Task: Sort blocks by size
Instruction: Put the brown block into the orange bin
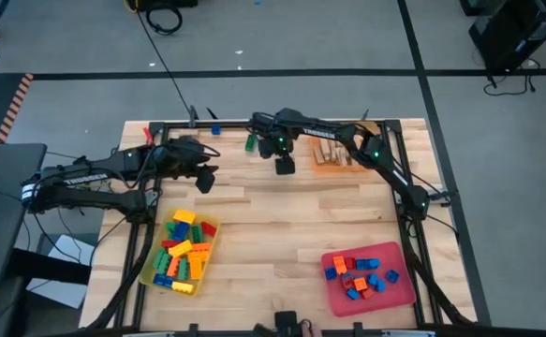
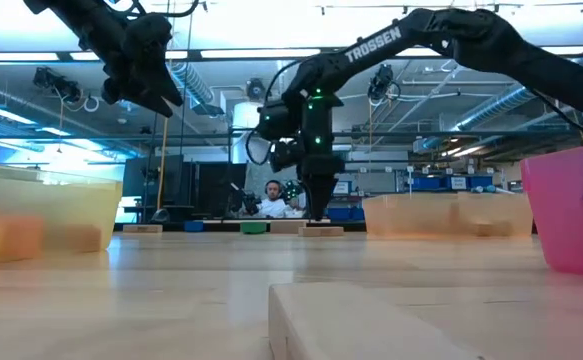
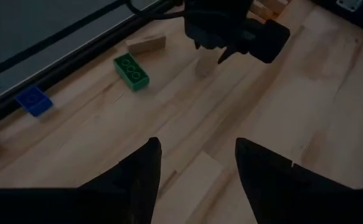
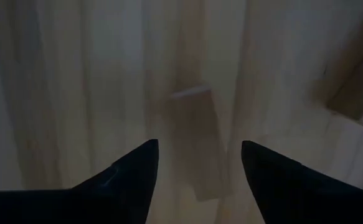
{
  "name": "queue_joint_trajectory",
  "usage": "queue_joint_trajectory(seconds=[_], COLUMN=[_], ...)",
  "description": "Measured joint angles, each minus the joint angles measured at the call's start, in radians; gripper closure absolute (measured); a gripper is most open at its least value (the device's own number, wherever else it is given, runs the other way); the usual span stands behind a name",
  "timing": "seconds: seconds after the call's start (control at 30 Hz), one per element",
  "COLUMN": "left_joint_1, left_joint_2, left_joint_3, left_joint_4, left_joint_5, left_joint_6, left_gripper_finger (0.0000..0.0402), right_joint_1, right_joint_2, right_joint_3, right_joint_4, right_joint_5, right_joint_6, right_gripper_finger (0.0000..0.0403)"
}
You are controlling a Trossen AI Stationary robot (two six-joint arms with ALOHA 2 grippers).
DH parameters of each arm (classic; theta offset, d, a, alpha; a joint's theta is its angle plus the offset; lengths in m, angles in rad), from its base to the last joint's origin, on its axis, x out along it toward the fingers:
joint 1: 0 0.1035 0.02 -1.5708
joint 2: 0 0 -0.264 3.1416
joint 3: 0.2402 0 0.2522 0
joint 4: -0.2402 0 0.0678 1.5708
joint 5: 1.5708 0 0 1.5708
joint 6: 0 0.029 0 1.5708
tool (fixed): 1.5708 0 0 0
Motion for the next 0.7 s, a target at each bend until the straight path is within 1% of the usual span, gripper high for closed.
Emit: queue_joint_trajectory(seconds=[0.13,0.27,0.5,0.7], left_joint_1=[-0.004,-0.004,-0.004,-0.004], left_joint_2=[0.000,0.000,0.000,0.000], left_joint_3=[0.000,-0.001,-0.001,-0.001], left_joint_4=[0.001,0.004,0.004,0.041], left_joint_5=[0.000,-0.001,-0.001,-0.001], left_joint_6=[-0.008,-0.027,-0.046,-0.065], left_gripper_finger=[0.0188,0.0188,0.0188,0.0188], right_joint_1=[-0.017,-0.024,-0.022,-0.020], right_joint_2=[0.008,0.028,0.028,0.027], right_joint_3=[-0.002,-0.003,-0.004,-0.004], right_joint_4=[0.014,0.019,0.026,0.029], right_joint_5=[-0.001,-0.021,-0.026,0.013], right_joint_6=[-0.007,-0.009,-0.028,-0.020], right_gripper_finger=[0.0166,0.0165,0.0168,0.0179])
